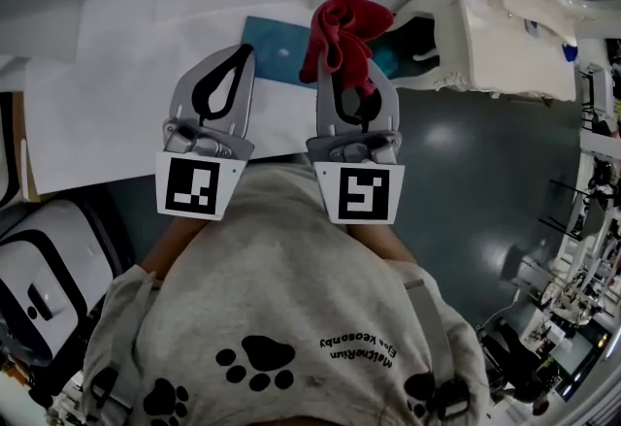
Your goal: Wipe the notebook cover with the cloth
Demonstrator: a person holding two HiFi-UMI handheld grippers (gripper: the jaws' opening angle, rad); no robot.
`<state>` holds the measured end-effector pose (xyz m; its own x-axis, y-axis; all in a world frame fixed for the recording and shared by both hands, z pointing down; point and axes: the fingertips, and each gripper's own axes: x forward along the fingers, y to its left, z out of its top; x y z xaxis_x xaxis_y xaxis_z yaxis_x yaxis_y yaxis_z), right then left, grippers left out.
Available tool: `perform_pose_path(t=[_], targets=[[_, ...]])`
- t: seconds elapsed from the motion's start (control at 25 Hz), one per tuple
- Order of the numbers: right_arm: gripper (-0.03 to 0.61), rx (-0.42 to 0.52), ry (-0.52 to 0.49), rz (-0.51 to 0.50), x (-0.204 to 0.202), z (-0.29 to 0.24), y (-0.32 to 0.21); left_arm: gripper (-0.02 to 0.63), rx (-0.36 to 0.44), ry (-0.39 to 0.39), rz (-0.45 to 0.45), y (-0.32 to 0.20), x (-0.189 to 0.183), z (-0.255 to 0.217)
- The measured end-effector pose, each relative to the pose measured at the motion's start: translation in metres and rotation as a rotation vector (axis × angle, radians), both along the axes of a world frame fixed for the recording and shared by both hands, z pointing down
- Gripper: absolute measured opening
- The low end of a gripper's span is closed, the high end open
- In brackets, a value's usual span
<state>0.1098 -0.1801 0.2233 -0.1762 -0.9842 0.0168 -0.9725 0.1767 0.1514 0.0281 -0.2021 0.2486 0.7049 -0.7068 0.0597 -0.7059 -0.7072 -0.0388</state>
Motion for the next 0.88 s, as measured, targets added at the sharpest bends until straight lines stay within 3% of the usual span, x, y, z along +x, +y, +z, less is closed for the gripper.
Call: perform_pose_path(t=[0.88], targets=[[0.046,-0.018,0.003,-0.008,-0.003,0.008,-0.001,-0.003,-0.025,-0.009,0.013,-0.001,0.0,0.016]])
